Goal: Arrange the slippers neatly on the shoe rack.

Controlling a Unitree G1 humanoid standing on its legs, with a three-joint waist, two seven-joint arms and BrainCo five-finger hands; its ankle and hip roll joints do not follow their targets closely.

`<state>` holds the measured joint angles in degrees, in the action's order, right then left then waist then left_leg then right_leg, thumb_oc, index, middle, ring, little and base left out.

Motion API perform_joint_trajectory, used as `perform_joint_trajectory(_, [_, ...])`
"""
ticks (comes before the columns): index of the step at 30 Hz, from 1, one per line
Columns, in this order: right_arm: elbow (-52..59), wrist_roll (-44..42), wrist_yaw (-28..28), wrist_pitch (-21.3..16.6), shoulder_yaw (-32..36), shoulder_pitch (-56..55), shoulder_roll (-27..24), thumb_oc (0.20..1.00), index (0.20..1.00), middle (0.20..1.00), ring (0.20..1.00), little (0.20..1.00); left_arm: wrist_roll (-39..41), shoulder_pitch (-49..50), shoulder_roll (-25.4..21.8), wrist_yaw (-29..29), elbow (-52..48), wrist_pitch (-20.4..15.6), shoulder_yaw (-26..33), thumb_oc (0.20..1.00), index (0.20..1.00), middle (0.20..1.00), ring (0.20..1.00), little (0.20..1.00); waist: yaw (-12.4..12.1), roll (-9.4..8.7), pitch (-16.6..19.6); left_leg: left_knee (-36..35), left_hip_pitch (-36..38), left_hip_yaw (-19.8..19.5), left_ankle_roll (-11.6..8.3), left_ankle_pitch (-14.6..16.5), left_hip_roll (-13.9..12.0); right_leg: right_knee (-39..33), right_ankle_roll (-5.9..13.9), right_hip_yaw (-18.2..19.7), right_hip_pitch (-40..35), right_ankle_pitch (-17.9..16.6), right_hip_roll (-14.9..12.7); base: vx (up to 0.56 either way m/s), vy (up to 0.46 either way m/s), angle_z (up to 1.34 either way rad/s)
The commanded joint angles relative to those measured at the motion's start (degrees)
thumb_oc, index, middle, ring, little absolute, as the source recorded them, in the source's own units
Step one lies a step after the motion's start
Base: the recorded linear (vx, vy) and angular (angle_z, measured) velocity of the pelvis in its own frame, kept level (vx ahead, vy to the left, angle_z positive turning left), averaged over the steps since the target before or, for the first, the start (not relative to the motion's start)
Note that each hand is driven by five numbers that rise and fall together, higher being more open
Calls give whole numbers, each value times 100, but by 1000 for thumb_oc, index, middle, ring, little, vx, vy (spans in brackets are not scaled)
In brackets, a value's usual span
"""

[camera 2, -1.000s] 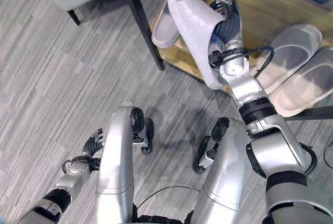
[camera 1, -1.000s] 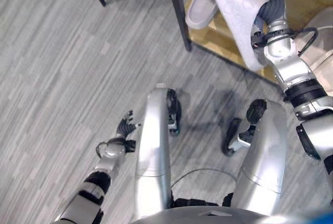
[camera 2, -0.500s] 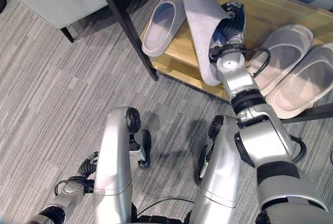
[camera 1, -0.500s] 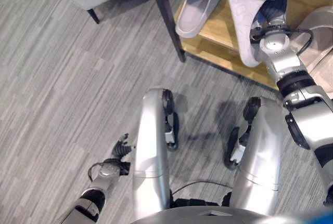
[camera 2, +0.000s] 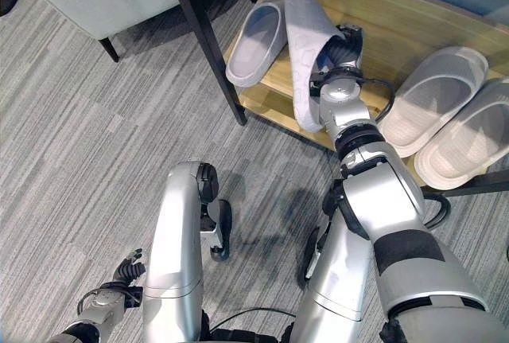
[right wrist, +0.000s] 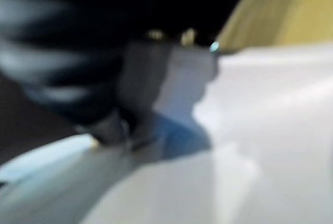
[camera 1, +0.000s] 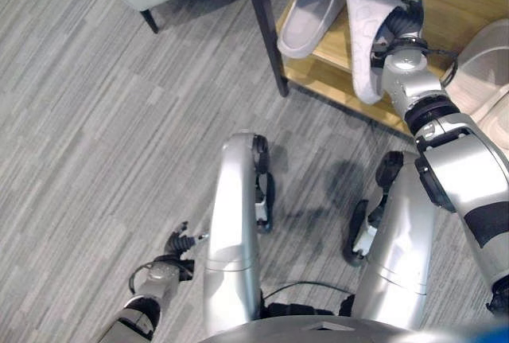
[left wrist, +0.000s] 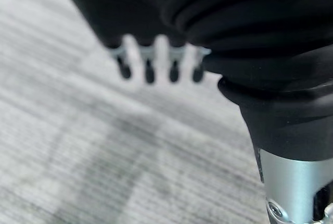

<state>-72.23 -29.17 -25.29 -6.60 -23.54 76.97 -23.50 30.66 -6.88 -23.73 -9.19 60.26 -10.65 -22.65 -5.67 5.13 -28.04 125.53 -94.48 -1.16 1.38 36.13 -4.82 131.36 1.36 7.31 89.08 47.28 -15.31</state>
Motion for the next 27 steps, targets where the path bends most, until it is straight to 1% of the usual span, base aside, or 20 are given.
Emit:
perform_joint_trajectory(1, [317,-41,-88,-226,-271,727,-372,200,200,200,200,200,11,230,-19,-153,-15,-102,-156,1000,1000,1000,1000,1000,-235,117,-175,-28,452,-65,285,755,177,8,-400,610,-372,-1002,143,0,0,0])
perform_joint_trajectory(8, [-27,-129,-149,-195,-287,802,-618,200,200,200,200,200,19,315,60,-190,-22,-113,-236,1000,1000,1000,1000,1000,-286,127,-175,47,452,-71,284,829,194,84,-417,637,-391,-967,116,5,10,0])
perform_joint_trajectory(14, [-83,-222,-232,-240,-246,881,-736,200,200,200,200,200,26,302,65,-184,-5,-117,-254,1000,1000,1000,1000,1000,-324,136,-175,21,452,-95,281,821,212,43,-407,622,-443,-979,95,4,6,0])
perform_joint_trajectory(15, [-56,-484,-199,-288,-210,894,-700,1000,1000,1000,1000,1000,27,320,65,-187,0,-127,-279,1000,1000,1000,1000,1000,-327,130,-175,30,452,-92,278,834,219,41,-407,614,-458,-985,89,0,0,0])
perform_joint_trajectory(16, [-55,-488,-198,-289,-211,893,-701,1000,1000,1000,1000,1000,27,321,64,-187,0,-128,-280,1000,1000,1000,1000,1000,-327,129,-175,30,452,-93,277,834,219,41,-407,613,-459,-985,89,0,0,0])
perform_joint_trajectory(19, [-37,-981,-101,-423,-140,936,-660,1000,1000,1000,1000,1000,-57,258,112,-158,169,-72,-362,1000,1000,1000,1000,1000,-330,116,-175,72,452,-88,274,859,211,55,-403,623,-477,-1010,87,0,0,0])
perform_joint_trajectory(27, [-67,-1183,-68,-446,-154,973,-431,1000,1000,1000,1000,1000,-175,141,178,-74,154,-29,-619,1000,1000,1000,1000,1000,-279,93,-175,164,452,-32,281,913,172,140,-418,666,-445,-1006,117,0,0,0])
